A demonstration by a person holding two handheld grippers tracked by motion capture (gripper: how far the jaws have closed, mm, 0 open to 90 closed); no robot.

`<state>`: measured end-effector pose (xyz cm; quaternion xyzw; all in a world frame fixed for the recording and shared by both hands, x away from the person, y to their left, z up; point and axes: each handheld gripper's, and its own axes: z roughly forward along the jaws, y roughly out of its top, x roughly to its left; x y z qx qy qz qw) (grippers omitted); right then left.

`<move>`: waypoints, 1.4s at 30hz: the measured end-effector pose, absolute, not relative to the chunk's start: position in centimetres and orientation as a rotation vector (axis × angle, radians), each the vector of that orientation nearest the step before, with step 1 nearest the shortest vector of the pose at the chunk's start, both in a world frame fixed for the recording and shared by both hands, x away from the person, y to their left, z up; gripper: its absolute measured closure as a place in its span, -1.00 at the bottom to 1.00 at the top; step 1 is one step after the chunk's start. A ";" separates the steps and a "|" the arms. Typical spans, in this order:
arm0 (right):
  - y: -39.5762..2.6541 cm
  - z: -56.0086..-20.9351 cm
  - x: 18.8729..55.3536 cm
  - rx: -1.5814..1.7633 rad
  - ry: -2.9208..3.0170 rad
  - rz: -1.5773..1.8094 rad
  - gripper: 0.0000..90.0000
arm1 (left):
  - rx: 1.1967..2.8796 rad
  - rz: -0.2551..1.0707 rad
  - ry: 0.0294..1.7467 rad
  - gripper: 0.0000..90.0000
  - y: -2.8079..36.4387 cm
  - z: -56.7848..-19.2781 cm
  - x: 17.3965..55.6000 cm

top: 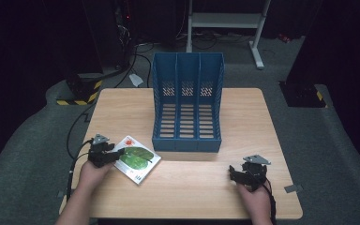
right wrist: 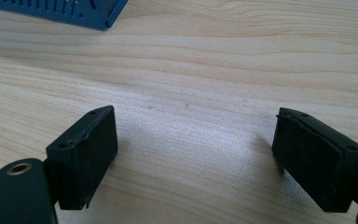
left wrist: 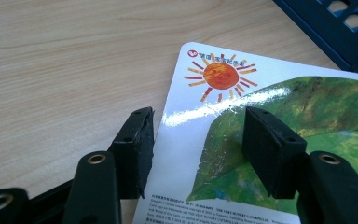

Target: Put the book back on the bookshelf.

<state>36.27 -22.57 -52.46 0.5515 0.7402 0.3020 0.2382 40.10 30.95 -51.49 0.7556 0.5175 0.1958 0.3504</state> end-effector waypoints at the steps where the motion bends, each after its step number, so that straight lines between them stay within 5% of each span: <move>1: -22.6 -52.5 36.3 1.511 2.028 0.827 -0.69 | 1.966 0.516 1.335 -0.02 30.7 -51.4 39.9; 42: -22.6 -52.5 36.2 1.498 2.037 0.835 -0.68 | 1.953 0.420 1.234 0.04 21.5 -51.9 31.9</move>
